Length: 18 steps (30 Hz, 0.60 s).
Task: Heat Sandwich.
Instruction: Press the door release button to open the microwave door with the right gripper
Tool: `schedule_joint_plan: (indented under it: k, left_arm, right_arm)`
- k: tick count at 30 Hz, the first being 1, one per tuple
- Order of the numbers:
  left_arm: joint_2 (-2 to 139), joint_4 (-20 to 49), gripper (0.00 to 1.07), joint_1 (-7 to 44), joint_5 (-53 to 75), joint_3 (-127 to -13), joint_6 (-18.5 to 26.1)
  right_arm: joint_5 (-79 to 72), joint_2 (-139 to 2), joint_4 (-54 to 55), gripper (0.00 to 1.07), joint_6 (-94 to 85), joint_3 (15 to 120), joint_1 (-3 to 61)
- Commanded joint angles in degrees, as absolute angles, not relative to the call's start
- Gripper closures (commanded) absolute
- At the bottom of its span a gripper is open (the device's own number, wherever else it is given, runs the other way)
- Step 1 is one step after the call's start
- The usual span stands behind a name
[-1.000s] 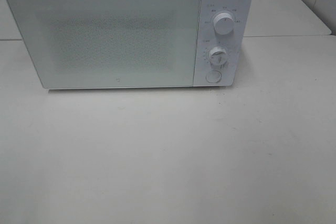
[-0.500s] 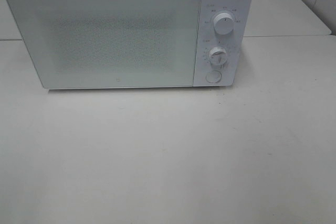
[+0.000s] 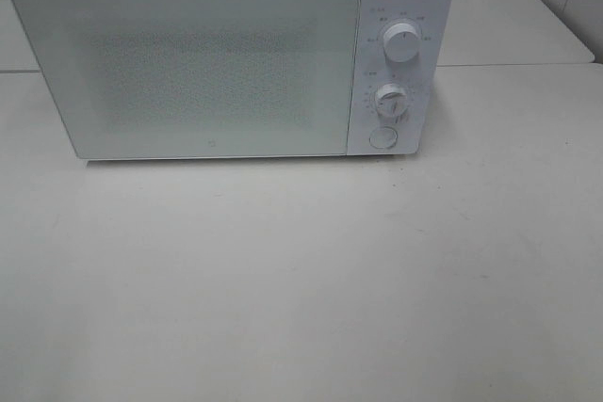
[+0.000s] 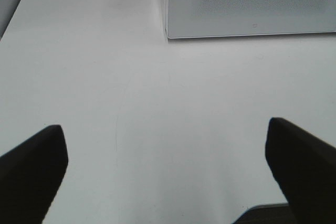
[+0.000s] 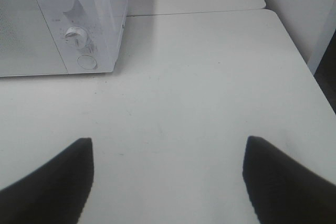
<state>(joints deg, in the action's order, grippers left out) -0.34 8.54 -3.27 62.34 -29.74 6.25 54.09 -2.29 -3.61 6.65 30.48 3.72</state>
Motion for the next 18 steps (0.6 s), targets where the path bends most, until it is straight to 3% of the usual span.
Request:
schedule_joint_plan:
  k: [1,18]
  left_arm:
    - [-1.3,8.4,0.09,-2.9,61.5,-29.7,6.4]
    - [-1.3,8.4,0.09,-2.9,61.5,-29.7,6.4]
  right_arm:
    - [48.4,-6.2,-4.1,0.31,6.9,31.0,3.3]
    - [27.7,-24.8,-4.1,0.31,6.9,30.9,3.3]
